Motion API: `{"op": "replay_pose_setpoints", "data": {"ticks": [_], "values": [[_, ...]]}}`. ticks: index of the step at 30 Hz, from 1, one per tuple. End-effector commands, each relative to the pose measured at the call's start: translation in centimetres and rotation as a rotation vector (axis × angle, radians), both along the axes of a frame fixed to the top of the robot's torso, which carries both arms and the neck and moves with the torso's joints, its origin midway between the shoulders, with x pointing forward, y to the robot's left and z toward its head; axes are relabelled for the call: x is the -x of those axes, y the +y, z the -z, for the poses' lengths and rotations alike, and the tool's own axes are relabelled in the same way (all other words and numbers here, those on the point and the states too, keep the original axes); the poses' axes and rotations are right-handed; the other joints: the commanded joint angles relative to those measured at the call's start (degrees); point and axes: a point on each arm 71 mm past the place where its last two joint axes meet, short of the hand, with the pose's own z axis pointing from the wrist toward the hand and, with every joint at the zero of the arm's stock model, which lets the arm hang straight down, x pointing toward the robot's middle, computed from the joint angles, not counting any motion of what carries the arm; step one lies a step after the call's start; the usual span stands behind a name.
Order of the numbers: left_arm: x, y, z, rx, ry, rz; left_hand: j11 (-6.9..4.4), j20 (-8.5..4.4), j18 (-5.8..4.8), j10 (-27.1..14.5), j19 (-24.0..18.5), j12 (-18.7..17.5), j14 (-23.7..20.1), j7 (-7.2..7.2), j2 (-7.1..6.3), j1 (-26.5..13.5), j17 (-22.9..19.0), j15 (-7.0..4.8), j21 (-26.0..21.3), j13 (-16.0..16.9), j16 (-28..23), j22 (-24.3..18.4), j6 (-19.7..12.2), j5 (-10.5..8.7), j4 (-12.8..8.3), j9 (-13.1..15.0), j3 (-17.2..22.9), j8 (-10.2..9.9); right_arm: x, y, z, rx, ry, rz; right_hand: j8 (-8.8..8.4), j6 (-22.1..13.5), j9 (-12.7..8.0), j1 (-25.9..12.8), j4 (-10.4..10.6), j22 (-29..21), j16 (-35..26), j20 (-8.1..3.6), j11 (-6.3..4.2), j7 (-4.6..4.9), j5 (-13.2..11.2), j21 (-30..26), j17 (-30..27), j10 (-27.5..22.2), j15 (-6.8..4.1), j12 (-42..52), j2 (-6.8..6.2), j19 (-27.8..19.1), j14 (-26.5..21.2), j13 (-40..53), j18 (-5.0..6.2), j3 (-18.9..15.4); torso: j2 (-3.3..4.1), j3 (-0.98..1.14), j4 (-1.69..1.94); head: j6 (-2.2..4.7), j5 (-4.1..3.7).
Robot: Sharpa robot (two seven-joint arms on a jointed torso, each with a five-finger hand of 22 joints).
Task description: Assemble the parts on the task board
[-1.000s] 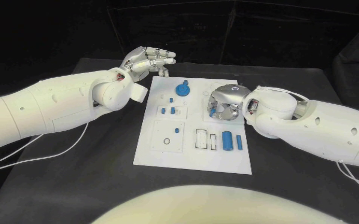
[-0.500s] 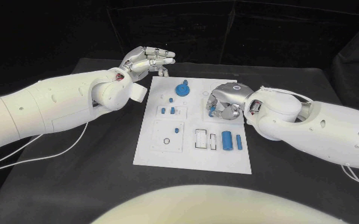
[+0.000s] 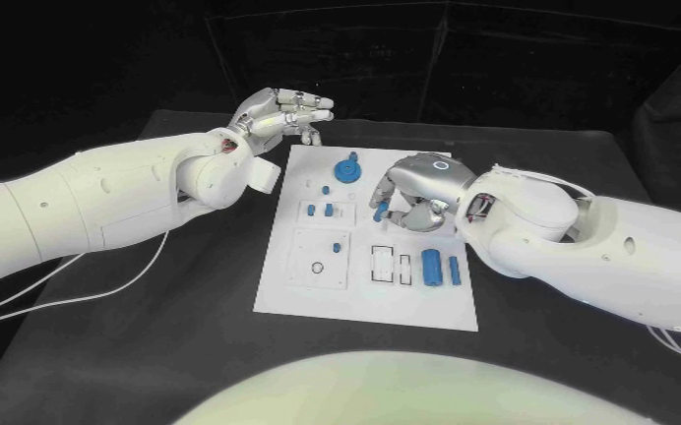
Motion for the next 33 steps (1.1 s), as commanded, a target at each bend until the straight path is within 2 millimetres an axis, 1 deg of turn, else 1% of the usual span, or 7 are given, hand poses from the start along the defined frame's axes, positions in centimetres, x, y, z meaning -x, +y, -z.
{"op": "replay_pose_setpoints", "data": {"ticks": [1,4,7,13,19,28,33], "values": [[-0.1,-0.3,-0.2,0.012,-0.012,0.002,0.13,0.18,0.71,-0.4,0.2,0.2,-0.4,0.04,0.56,-0.2,-0.1,0.12,-0.2,0.0,-0.3,-0.1,-0.4,0.28,0.0,0.0,-0.2,-0.2,0.6,2.0,-0.3,-0.057,0.002,-0.057,0.08,0.2,-0.1,0.2,0.0,0.1,0.3,-0.01,-0.94,-0.01,0.4,0.3,0.0,1.4,-0.37,-0.2,0.37,0.2,0.1,0.0,-0.84,0.4,0.12,-0.08,0.24,-0.06,0.34],[-0.2,-0.5,-0.2,0.014,-0.014,0.004,0.13,0.18,0.71,-0.4,0.2,0.2,-0.4,0.04,0.56,-0.2,-0.1,0.12,-0.2,0.0,-0.3,-0.1,-0.4,0.28,0.0,0.0,-0.2,-0.2,1.2,3.8,0.1,-0.064,0.003,-0.106,0.04,0.2,-0.1,0.2,0.0,0.0,0.4,-0.01,-0.92,0.01,0.4,0.3,-0.1,1.4,-0.36,-0.2,0.38,0.2,0.1,0.0,-0.84,0.5,0.14,-0.19,0.35,-0.16,0.41],[-0.2,-0.6,-0.2,0.014,-0.014,0.005,0.14,0.2,0.71,-0.4,0.2,0.2,-0.4,0.05,0.6,-0.2,-0.1,0.14,-0.3,0.0,-0.3,-0.1,-0.4,0.29,0.0,0.0,-0.4,-0.2,2.1,5.8,0.8,-0.074,0.015,-0.163,-0.04,0.1,-0.2,0.2,-0.1,0.0,0.3,-0.01,-0.87,0.06,0.5,0.4,-0.2,1.3,-0.33,-0.3,0.41,0.1,0.1,0.0,-0.84,0.7,0.19,-0.19,0.23,-0.35,1.04],[-0.2,-0.7,-0.2,0.014,-0.012,0.01,0.13,0.2,0.71,-0.5,0.2,0.2,-0.4,0.04,0.63,-0.2,-0.1,0.14,-0.3,0.0,-0.3,-0.1,-0.4,0.29,0.0,0.0,-0.4,-0.2,2.8,7.7,1.9,-0.073,0.041,-0.208,-0.1,0.1,-0.2,0.2,-0.2,0.0,0.3,0.0,-0.83,0.11,0.6,0.4,-0.2,1.3,-0.31,-0.4,0.39,0.1,0.1,0.0,-0.84,0.8,0.21,-0.17,0.15,-0.77,1.77],[-0.2,-0.9,-0.2,0.015,-0.011,0.014,0.13,0.2,0.73,-0.5,0.2,0.2,-0.4,0.06,0.71,0.0,-0.1,0.13,-0.3,0.0,-0.2,-0.2,-0.5,0.29,-0.1,-0.1,-0.4,-0.3,3.0,8.4,3.3,-0.034,0.069,-0.222,-0.12,0.1,-0.2,0.2,-0.2,0.0,0.4,0.0,-0.81,0.13,0.7,0.4,-0.2,1.2,-0.3,-0.4,0.37,0.1,0.1,0.0,-0.84,0.8,0.16,-0.08,0.15,-0.77,2.39],[-0.3,-1.0,-0.2,0.016,-0.01,0.017,0.16,0.21,0.73,-0.6,0.3,0.2,-0.4,0.1,0.71,0.0,-0.2,0.13,-0.4,0.0,-0.2,-0.2,-0.5,0.29,-0.1,-0.1,-0.5,-0.3,3.1,8.8,4.7,-0.007,0.102,-0.225,-0.16,0.0,-0.2,0.1,-0.2,-0.1,0.4,0.01,-0.78,0.17,0.7,0.3,-0.2,1.2,-0.28,-0.5,0.35,0.0,0.0,0.0,-0.82,0.8,0.15,0.03,0.16,-0.77,2.71],[-0.3,-1.0,-0.2,0.016,-0.009,0.018,0.16,0.21,0.73,-0.6,0.3,0.2,-0.4,0.1,0.71,0.0,-0.2,0.13,-0.4,0.0,-0.2,-0.2,-0.5,0.29,-0.1,-0.1,-0.5,-0.3,3.0,8.8,5.1,0.002,0.113,-0.222,-0.16,0.0,-0.2,0.1,-0.2,-0.1,0.4,0.01,-0.78,0.17,0.7,0.3,-0.2,1.2,-0.28,-0.5,0.35,0.0,0.0,0.0,-0.82,0.8,0.11,-0.04,0.09,-0.77,2.68]]}}
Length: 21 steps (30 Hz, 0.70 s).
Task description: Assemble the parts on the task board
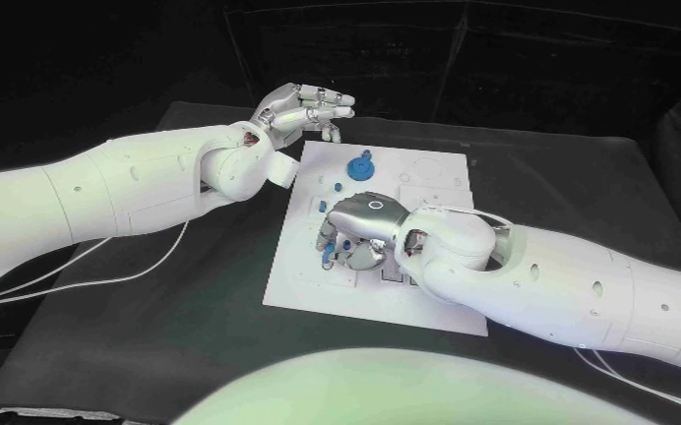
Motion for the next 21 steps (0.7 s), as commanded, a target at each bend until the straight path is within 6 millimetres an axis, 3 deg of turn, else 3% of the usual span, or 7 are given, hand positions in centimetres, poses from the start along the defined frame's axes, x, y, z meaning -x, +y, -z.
{"op": "replay_pose_setpoints", "data": {"ticks": [1,21], "values": [[-0.05,-0.12,-0.2,0.012,-0.007,0.007,-0.05,0.21,0.73,-0.4,0.3,0.2,-0.4,-0.11,0.5,0.2,-0.1,0.13,-0.4,0.0,-0.2,-0.1,-0.3,0.29,0.0,-0.1,-0.4,-0.3,0.06,0.05,0.18,0.02,0.005,-0.017,-0.15,0.1,-0.1,0.0,0.0,-0.1,0.4,0.01,-0.77,0.16,0.2,0.3,-0.1,1.2,-0.28,0.1,0.28,0.0,0.0,0.1,-0.83,0.4,-0.04,-0.02,-0.07,0.01,0.03],[-0.06,-0.11,-0.19,0.011,-0.006,0.006,-0.02,0.22,0.73,-0.4,0.3,0.2,-0.4,-0.07,0.49,0.2,-0.1,0.15,-0.4,0.0,-0.2,-0.1,-0.4,0.29,0.1,-0.1,-0.5,-0.3,0.03,0.32,0.82,0.046,0.015,-0.019,-0.21,0.0,-0.1,-0.1,-0.1,0.0,0.5,0.03,-0.75,0.19,0.0,0.4,0.0,1.2,-0.24,0.0,0.32,0.0,0.0,0.1,-0.84,0.5,0.05,-0.04,-0.04,0.01,0.14]]}}
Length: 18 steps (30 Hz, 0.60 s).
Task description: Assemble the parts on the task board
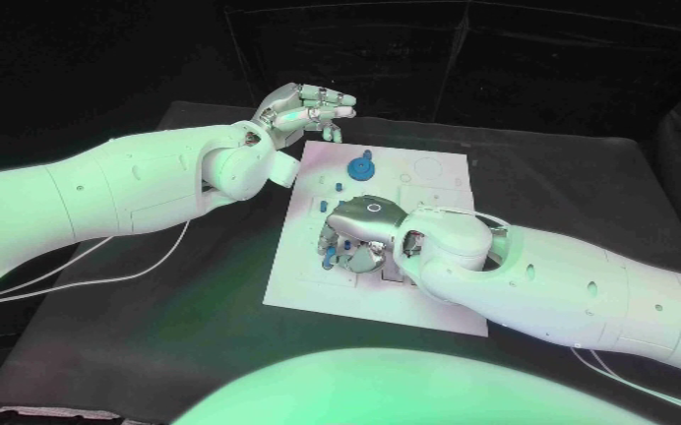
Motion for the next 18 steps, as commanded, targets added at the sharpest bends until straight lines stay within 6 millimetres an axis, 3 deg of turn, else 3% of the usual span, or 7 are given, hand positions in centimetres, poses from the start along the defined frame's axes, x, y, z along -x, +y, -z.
{"op": "replay_pose_setpoints", "data": {"ticks": [1,18], "values": [[0.0,-0.09,-0.2,0.012,-0.006,0.007,-0.02,0.22,0.73,-0.4,0.3,0.2,-0.4,-0.07,0.49,0.2,-0.1,0.15,-0.2,0.0,-0.2,-0.1,-0.4,0.29,-0.1,-0.1,-0.3,-0.3,0.16,0.07,0.31,0.02,0.001,-0.011,-0.21,0.0,-0.1,-0.1,0.1,0.0,0.2,0.03,-0.75,0.19,0.1,0.4,0.0,1.2,-0.24,0.1,0.34,0.0,0.0,0.1,-0.84,0.4,0.07,0.02,0.04,0.01,-0.04],[0.01,-0.1,-0.2,0.012,-0.005,0.008,-0.02,0.22,0.73,-0.4,0.3,0.2,-0.4,-0.07,0.49,0.2,-0.1,0.15,-0.2,0.0,-0.2,-0.1,-0.4,0.29,-0.1,-0.1,-0.3,-0.3,0.3,0.49,0.73,0.051,-0.022,-0.016,-0.6,-0.5,-0.2,-0.7,0.0,-0.5,0.2,0.13,-0.59,0.35,-0.2,0.2,-0.3,0.8,-0.1,-0.3,0.0,-0.4,-0.1,0.0,-0.76,0.3,0.01,0.0,0.01,0.01,0.02]]}}
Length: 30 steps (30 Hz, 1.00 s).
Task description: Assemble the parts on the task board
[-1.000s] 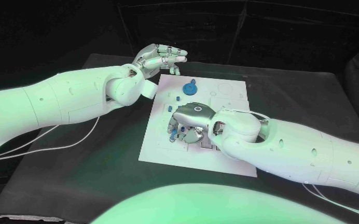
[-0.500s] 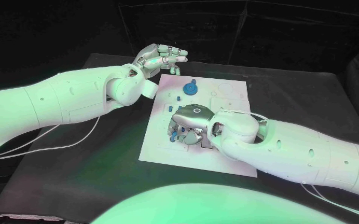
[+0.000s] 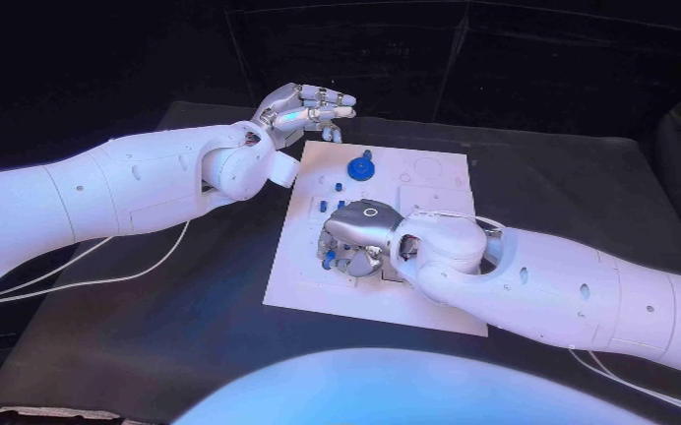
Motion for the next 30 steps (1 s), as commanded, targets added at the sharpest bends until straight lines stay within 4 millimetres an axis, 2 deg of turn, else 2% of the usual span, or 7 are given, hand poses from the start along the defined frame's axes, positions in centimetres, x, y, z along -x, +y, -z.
{"op": "replay_pose_setpoints", "data": {"ticks": [1,5,12,18,22,26,30], "values": [[0.0,-0.1,-0.2,0.012,-0.005,0.007,-0.02,0.22,0.74,-0.4,0.3,0.2,-0.4,-0.07,0.49,0.2,-0.1,0.15,-0.2,0.0,-0.2,-0.1,-0.4,0.29,-0.1,-0.1,-0.3,-0.3,0.1,0.1,0.1,0.018,-0.015,-0.007,-0.55,-0.7,-0.2,-0.7,0.0,-0.3,0.2,0.16,-0.5,0.41,-0.1,0.2,-0.1,0.6,-0.06,-0.5,-0.02,-0.4,-0.1,-0.1,-0.76,0.3,0.0,-0.01,0.0,0.01,0.02],[0.0,-0.1,-0.2,0.012,-0.005,0.008,-0.02,0.22,0.74,-0.4,0.3,0.2,-0.4,-0.07,0.49,0.2,-0.1,0.15,-0.2,0.0,-0.2,-0.1,-0.4,0.29,-0.1,-0.1,-0.3,-0.3,0.1,0.3,0.1,0.011,-0.018,-0.01,-1.29,-1.9,-0.5,-1.9,0.2,-0.6,0.1,0.44,0.0,0.84,0.1,0.1,-0.5,-0.9,0.33,-1.6,-0.8,-0.7,-0.2,-0.3,-0.74,-0.2,0.0,0.0,0.0,0.01,-0.03],[0.0,-0.1,-0.2,0.011,-0.004,0.008,-0.02,0.22,0.74,-0.4,0.3,0.2,-0.4,-0.07,0.49,0.2,-0.1,0.15,-0.2,0.0,-0.2,-0.1,-0.4,0.29,-0.1,-0.1,-0.3,-0.3,0.0,0.3,-0.1,-0.032,-0.026,-0.014,-1.83,-4.1,-0.6,-4.5,1.0,-2.3,-0.9,1.33,1.14,1.7,1.7,-0.7,-2.2,-4.1,1.26,-3.6,-3.29,-1.7,-0.8,-0.4,-0.46,-2.3,-0.04,-0.04,0.01,0.01,-0.14],[0.0,-0.1,-0.2,0.012,-0.004,0.008,-0.02,0.22,0.74,-0.4,0.3,0.2,-0.4,-0.07,0.49,0.2,-0.1,0.15,-0.2,0.0,-0.2,-0.1,-0.4,0.29,-0.1,-0.1,-0.3,-0.3,0.1,0.3,-0.3,-0.065,-0.025,-0.018,-1.74,-4.5,-0.6,-5.3,1.4,-2.4,-0.8,1.57,1.29,1.8,2.1,-0.7,-2.2,-4.6,1.41,-3.8,-3.85,-1.7,-0.8,-0.3,-0.41,-3.6,-0.06,-0.01,0.01,0.01,-0.21],[0.0,-0.1,-0.2,0.011,-0.004,0.007,-0.02,0.22,0.74,-0.4,0.3,0.2,-0.4,-0.07,0.49,0.2,-0.1,0.15,-0.2,0.0,-0.2,-0.1,-0.4,0.29,-0.1,-0.1,-0.3,-0.3,0.1,0.1,-0.6,-0.106,-0.028,-0.013,-1.86,-5.6,-0.6,-6.1,2.0,-2.8,-1.0,1.73,1.38,1.82,3.3,-1.0,-2.8,-5.2,1.53,-4.0,-4.59,-1.9,-0.9,-0.3,-0.31,-5.5,-0.13,-0.01,-0.07,0.01,-0.31],[0.0,0.0,-0.2,0.011,-0.004,0.007,-0.02,0.22,0.74,-0.4,0.3,0.2,-0.4,-0.07,0.49,0.2,-0.1,0.15,-0.2,0.0,-0.2,-0.1,-0.4,0.29,-0.1,-0.1,-0.3,-0.3,0.0,-0.7,-1.0,-0.186,-0.039,0.004,-1.9,-8.9,-0.7,-6.9,2.7,-7.6,-3.4,1.97,1.78,2.05,5.4,-3.4,-6.1,-8.0,1.81,-4.8,-5.63,-4.0,-2.2,-0.3,0.45,-9.4,-0.18,0.02,-0.14,0.01,-0.38],[-0.1,0.1,-0.2,0.01,-0.003,0.006,0.02,0.24,0.73,-0.5,0.3,0.2,-0.4,-0.02,0.57,0.3,-0.1,0.18,-0.3,0.0,-0.2,-0.1,-0.5,0.29,-0.1,-0.1,-0.5,-0.4,0.0,-2.3,-1.5,-0.26,-0.034,0.033,-1.8,-10.6,-0.6,-6.2,3.5,-10.5,-4.9,2.15,1.82,2.13,6.5,-5.2,-8.2,-9.9,1.87,-4.1,-5.29,-5.3,-3.0,-0.1,0.84,-14.7,-0.17,0.04,-0.16,0.01,-0.73]]}}
